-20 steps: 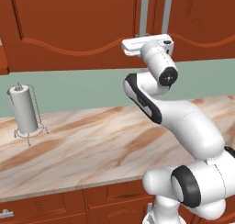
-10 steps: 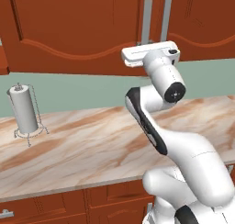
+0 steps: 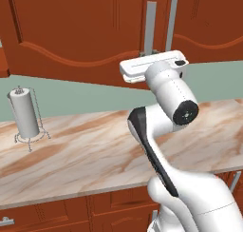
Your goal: Get the candle and the wine from the cabinet and move them to the dining counter.
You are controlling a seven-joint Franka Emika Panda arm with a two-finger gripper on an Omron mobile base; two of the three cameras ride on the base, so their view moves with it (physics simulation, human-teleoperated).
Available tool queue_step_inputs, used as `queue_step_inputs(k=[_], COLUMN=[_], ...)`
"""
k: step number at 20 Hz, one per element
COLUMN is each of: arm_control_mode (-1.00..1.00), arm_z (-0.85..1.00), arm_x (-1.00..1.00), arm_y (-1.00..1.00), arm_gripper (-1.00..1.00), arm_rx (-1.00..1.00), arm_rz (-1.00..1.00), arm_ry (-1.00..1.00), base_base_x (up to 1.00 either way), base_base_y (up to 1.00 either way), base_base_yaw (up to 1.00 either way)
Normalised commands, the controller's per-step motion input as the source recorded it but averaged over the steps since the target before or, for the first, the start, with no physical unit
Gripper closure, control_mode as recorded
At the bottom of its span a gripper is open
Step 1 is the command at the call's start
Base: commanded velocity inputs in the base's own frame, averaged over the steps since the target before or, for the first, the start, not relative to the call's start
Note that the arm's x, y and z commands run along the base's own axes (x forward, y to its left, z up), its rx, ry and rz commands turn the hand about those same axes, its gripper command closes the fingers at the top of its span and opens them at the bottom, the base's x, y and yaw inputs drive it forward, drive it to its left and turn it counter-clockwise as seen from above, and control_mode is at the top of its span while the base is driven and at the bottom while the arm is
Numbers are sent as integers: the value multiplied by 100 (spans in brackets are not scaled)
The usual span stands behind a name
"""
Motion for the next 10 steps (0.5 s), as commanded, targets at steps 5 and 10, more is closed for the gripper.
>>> queue_step_inputs(k=[5, 10], arm_control_mode=[-100, -100], arm_z=[-10, -10], arm_x=[-69, -66], arm_y=[56, 60], arm_gripper=[100, 100], arm_rx=[-2, -2], arm_rz=[7, 10], arm_ry=[6, 5], base_base_x=[0, 0], base_base_y=[0, 0], base_base_yaw=[0, 0])
